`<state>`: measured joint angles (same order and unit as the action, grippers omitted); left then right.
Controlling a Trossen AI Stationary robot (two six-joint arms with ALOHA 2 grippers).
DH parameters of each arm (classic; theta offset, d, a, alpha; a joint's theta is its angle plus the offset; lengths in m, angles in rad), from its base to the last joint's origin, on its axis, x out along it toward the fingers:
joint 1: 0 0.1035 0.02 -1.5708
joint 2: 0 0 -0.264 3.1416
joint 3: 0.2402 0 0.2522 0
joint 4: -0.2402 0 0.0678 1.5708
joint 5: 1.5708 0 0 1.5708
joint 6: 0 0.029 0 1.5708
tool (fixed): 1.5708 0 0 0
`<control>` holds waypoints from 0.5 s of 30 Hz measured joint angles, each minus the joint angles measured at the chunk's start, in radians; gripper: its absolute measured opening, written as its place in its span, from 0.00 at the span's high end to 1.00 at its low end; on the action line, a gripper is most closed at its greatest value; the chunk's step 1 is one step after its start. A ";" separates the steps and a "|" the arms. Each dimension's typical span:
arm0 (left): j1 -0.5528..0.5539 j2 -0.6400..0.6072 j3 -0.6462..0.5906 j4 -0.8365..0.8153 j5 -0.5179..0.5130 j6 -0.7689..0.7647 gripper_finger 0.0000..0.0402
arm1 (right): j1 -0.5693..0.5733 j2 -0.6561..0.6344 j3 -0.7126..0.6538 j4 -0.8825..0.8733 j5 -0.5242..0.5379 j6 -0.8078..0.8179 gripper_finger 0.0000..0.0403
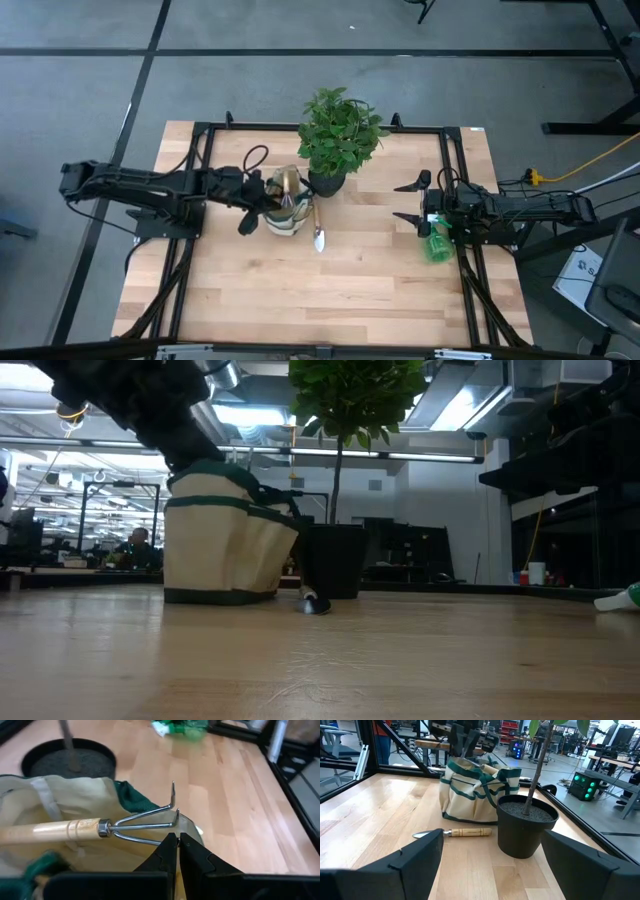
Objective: Pick & Place Garden tools in Gardening bag
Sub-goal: Put the brown hand rake into the white bag, then adjust the white bag on the table
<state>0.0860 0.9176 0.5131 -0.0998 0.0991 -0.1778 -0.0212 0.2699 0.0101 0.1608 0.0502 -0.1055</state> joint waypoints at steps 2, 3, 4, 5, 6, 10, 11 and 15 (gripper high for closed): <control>0.016 0.000 0.000 -0.008 0.050 0.039 0.98 | 0.000 0.000 0.000 0.000 0.000 0.000 0.15; 0.022 0.000 0.000 -0.011 0.062 0.057 0.98 | 0.000 0.000 0.000 0.000 0.000 0.000 0.15; 0.028 0.000 0.000 -0.012 0.063 0.069 0.97 | 0.000 0.000 0.000 0.000 0.000 0.000 0.15; 0.034 0.000 0.000 -0.011 0.062 0.079 0.96 | 0.000 0.000 0.000 0.000 0.000 0.000 0.15; 0.038 0.000 0.000 -0.011 0.058 0.089 0.95 | 0.000 0.000 0.000 0.000 0.000 0.000 0.15; 0.056 0.000 0.000 -0.011 0.050 0.087 0.89 | 0.000 0.000 0.000 0.000 0.000 0.000 0.15; 0.059 0.000 0.000 -0.010 0.049 0.086 0.87 | 0.000 0.000 0.000 0.000 0.000 0.000 0.15; 0.070 0.000 0.000 -0.010 0.052 0.087 0.80 | 0.000 0.000 0.000 0.000 0.000 0.000 0.15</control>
<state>0.1565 0.9176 0.5133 -0.1094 0.1512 -0.0907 -0.0212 0.2698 0.0101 0.1608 0.0505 -0.1053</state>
